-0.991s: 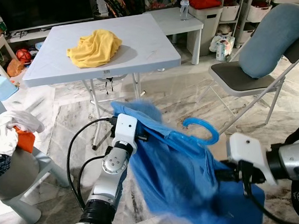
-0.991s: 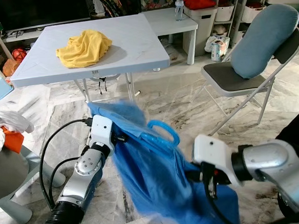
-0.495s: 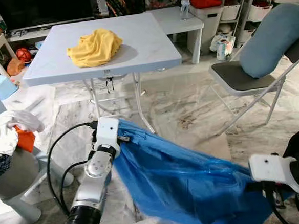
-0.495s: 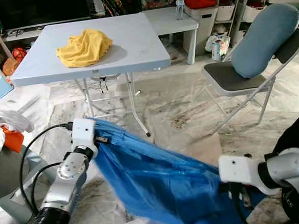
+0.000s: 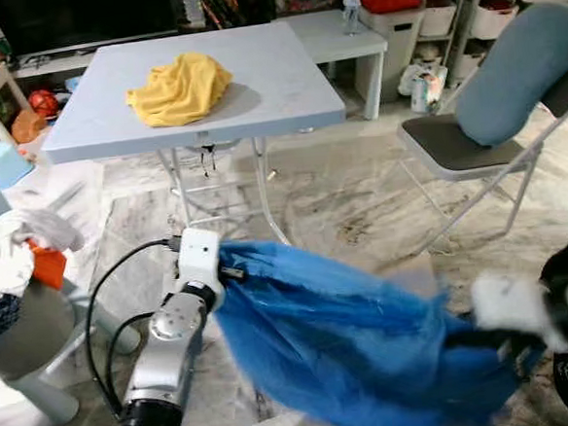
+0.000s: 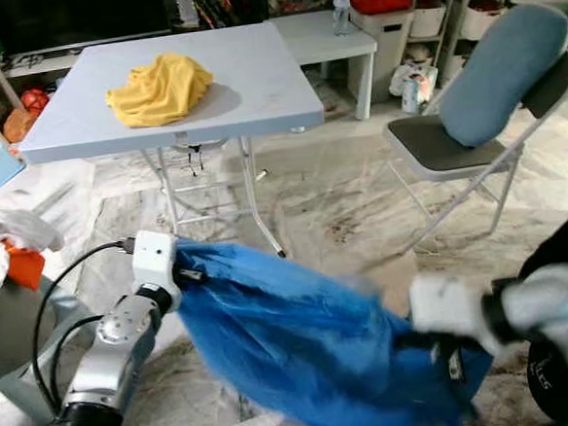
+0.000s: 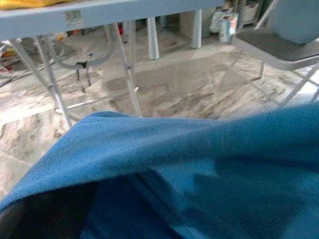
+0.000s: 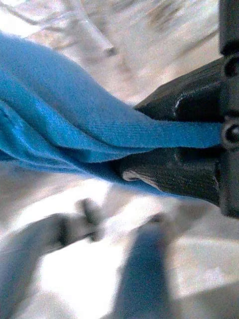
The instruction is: Hang hanger
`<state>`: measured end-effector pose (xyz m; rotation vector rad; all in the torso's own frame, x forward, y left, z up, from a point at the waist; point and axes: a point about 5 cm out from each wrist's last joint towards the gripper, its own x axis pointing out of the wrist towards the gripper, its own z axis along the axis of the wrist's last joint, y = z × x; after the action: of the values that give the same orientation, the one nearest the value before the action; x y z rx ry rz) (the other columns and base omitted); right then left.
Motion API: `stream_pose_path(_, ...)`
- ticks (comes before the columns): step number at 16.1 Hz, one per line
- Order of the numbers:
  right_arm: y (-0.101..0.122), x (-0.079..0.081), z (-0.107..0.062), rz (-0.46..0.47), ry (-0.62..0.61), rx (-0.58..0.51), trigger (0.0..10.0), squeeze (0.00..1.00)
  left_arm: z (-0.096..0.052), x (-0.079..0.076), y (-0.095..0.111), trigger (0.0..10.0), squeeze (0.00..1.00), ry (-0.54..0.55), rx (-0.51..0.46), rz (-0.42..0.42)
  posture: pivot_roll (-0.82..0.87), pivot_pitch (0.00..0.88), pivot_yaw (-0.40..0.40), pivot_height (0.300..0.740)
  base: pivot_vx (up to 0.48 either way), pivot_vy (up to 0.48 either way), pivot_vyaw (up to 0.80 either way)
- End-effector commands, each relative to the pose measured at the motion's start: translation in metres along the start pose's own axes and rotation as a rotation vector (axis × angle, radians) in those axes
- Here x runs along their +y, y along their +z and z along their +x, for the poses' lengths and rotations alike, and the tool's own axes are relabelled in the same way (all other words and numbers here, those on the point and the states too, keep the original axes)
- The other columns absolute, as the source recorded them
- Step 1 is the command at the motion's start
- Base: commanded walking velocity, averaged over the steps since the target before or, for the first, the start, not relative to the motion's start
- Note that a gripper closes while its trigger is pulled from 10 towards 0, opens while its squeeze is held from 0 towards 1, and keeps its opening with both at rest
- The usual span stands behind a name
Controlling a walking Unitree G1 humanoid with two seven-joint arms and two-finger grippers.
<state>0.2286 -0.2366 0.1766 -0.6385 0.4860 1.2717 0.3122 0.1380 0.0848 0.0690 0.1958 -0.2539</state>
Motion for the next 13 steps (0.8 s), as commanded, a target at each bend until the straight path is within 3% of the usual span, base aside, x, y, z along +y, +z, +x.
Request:
stream_pose_path(1, 0.024, -0.01, -0.021, -0.029, -0.028, -0.096, 10.0, 0.0, 0.002, -0.002, -0.001, 10.0, 0.0, -0.024, 0.019, -0.002, -0.17, 0.0, 0.007, 0.74, 0.0, 0.0, 0.0)
stream_pose_path(3, 0.04, -0.023, -0.043, -0.017, -0.063, -0.197, 10.0, 0.0, 0.001, -0.007, -0.009, 10.0, 0.0, -0.054, 0.054, -0.001, -0.18, 0.0, 0.012, 0.74, 0.0, 0.0, 0.0)
stream_pose_path(5, 0.05, -0.03, -0.047, 0.016, -0.102, -0.298, 10.0, 0.0, 0.0, -0.014, -0.014, 10.0, 0.0, -0.096, 0.081, -0.01, -0.18, 0.0, 0.011, 0.74, 0.0, 0.0, 0.0)
stream_pose_path(7, 0.061, -0.022, -0.04, 0.058, -0.035, -0.388, 10.0, 0.0, 0.001, -0.023, -0.017, 10.0, 0.0, -0.138, 0.099, -0.002, -0.17, 0.0, 0.009, 0.74, 0.0, 0.0, 0.0)
stream_pose_path(9, 0.054, -0.035, -0.015, 0.065, -0.175, -0.353, 10.0, 0.0, -0.001, -0.041, -0.01, 10.0, 0.0, -0.244, 0.066, -0.011, -0.17, 0.0, 0.009, 0.74, 0.0, 0.0, 0.0)
stream_pose_path(10, 0.048, -0.039, -0.004, 0.081, -0.227, -0.309, 10.0, 0.0, -0.004, -0.05, -0.008, 10.0, 0.07, -0.304, 0.044, -0.006, -0.17, 0.0, 0.008, 0.74, 0.0, 0.0, 0.0)
stream_pose_path(11, 0.031, -0.039, 0.017, 0.063, -0.264, -0.202, 10.0, 0.0, -0.012, -0.064, -0.004, 10.0, 1.0, -0.405, 0.006, -0.011, -0.16, 0.0, 0.004, 0.74, 0.0, 0.0, 0.0)
stream_pose_path(13, 0.019, -0.039, 0.035, 0.121, -0.292, -0.189, 10.0, 0.0, -0.02, -0.075, -0.003, 10.0, 1.0, -0.506, -0.004, -0.01, -0.15, 0.0, 0.003, 0.74, 0.0, 0.0, 0.0)
